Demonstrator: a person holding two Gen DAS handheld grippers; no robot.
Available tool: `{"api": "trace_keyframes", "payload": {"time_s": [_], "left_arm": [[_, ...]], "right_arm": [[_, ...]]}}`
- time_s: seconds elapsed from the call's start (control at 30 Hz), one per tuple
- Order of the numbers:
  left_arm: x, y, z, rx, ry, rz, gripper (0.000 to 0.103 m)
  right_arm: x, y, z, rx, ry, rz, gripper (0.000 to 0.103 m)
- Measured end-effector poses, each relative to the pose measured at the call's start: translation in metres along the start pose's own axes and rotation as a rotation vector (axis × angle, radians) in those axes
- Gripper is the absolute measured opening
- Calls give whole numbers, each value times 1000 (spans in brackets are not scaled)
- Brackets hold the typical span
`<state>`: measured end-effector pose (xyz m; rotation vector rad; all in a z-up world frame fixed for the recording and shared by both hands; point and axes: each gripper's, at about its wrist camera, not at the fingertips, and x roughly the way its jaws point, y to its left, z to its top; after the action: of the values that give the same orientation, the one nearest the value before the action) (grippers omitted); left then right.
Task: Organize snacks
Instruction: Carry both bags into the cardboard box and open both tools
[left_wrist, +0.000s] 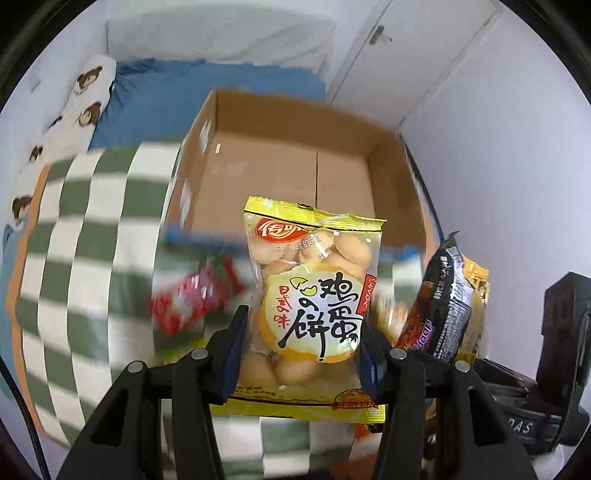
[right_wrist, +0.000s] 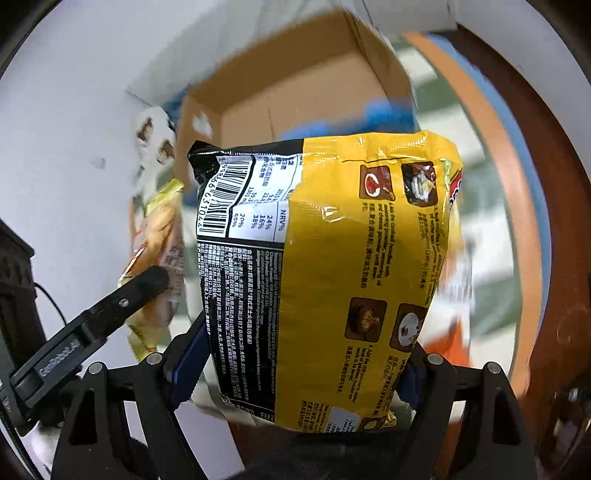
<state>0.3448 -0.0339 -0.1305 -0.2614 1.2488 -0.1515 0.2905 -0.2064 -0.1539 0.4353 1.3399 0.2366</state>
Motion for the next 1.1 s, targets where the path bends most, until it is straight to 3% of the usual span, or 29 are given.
{"api": "trace_keyframes", "payload": {"time_s": [0.1, 0.23, 0.47, 0.8, 0.83, 0.9, 0.93, 0.97, 1.1], "left_arm": [[29, -4, 51, -28, -10, 10, 49], [77, 9, 108, -76, 36, 19, 49], [156, 43, 156, -154, 139, 35, 49], [212, 68, 169, -158, 225, 86, 49], [214, 68, 169, -136, 224, 99, 51], [216, 71, 168, -116, 214, 115, 67], [216, 73, 167, -108, 213, 116, 82], [215, 74, 166, -101, 205, 124, 87], [203, 72, 162, -80, 178, 120, 87]], "right_arm": [[3, 7, 58, -40, -39, -43, 86], [37, 13, 136, -82, -18, -82, 86], [117, 8, 225, -102, 78, -156, 86], [180, 14, 251, -137, 137, -233, 86], [186, 15, 252, -142, 148, -245, 87], [195, 18, 252, -154, 160, -253, 90], [195, 19, 252, -163, 158, -259, 96], [194, 20, 252, -173, 151, -264, 97], [185, 21, 253, -188, 137, -269, 97]]}}
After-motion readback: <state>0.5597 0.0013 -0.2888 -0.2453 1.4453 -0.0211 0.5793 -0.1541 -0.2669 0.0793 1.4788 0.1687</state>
